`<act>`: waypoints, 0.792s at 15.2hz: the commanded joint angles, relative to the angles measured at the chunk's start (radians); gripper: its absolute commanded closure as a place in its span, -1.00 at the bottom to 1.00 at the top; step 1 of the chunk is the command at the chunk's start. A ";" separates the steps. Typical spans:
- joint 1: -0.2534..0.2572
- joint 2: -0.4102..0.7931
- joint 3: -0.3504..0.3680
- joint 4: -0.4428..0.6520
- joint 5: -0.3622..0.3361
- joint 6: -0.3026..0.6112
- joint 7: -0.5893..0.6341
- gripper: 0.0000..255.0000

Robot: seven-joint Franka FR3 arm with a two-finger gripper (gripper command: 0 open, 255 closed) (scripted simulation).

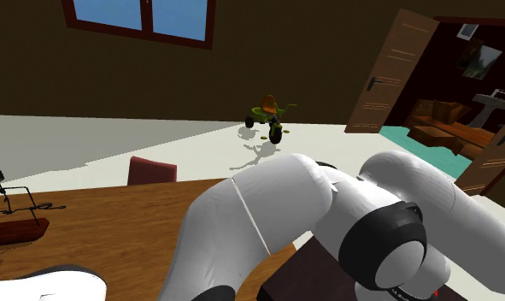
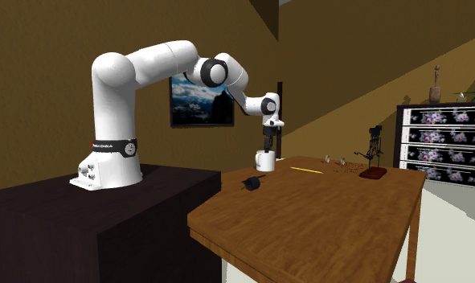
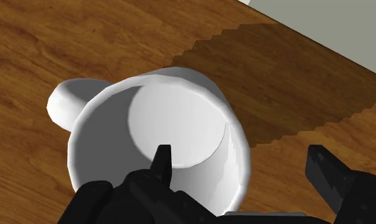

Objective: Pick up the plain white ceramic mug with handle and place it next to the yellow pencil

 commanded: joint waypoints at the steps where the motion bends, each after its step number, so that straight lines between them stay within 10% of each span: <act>1: 0.000 -0.001 0.000 -0.001 0.000 0.000 0.000 -1.00; 12: -0.007 -0.073 0.008 -0.003 0.008 -0.070 -0.003 -1.00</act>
